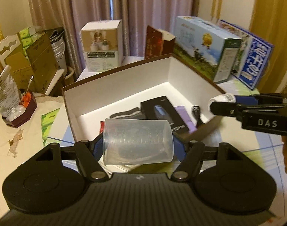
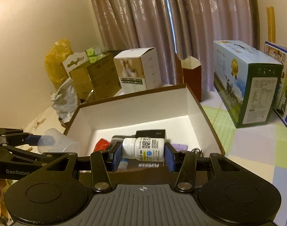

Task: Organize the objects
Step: 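Carry plastic cup in left tool and pill bottle in right tool into brown box, then open both tools to drop cup and pill bottle into brown box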

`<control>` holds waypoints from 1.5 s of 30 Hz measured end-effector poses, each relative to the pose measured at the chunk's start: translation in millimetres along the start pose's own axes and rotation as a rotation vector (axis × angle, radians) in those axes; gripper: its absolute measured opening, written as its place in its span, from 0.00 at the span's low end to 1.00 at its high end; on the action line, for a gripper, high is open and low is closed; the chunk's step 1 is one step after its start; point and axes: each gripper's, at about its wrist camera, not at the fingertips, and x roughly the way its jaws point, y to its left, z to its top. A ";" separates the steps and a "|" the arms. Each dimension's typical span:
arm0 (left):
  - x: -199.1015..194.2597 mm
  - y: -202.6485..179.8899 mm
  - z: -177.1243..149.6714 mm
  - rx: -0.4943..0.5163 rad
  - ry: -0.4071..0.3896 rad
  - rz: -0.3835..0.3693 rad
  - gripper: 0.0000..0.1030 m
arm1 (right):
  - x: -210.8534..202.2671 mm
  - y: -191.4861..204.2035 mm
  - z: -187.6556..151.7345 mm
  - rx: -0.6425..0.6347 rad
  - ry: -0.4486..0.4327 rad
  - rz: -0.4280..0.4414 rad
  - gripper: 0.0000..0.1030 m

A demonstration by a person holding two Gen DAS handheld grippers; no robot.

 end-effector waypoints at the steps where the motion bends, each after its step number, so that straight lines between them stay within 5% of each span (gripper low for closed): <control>1: 4.9 2.1 2.5 0.001 0.003 0.005 0.66 | 5.8 -1.3 3.1 -0.002 0.003 -0.006 0.43; 28: 163.5 50.2 65.8 -0.057 0.167 0.098 0.66 | 157.7 -44.8 51.7 0.011 0.153 -0.050 0.43; 39: 189.5 52.3 67.7 -0.043 0.196 0.107 0.74 | 186.4 -43.8 56.0 0.058 0.183 -0.011 0.43; 41: 190.1 51.7 66.6 -0.036 0.199 0.107 0.74 | 186.6 -43.2 55.8 0.065 0.177 -0.002 0.47; 43: 189.0 51.6 65.5 -0.030 0.197 0.113 0.75 | 184.6 -43.1 55.3 0.078 0.167 -0.003 0.66; 45: 186.6 52.4 64.8 -0.029 0.195 0.114 0.76 | 178.9 -42.9 53.8 0.080 0.152 0.010 0.67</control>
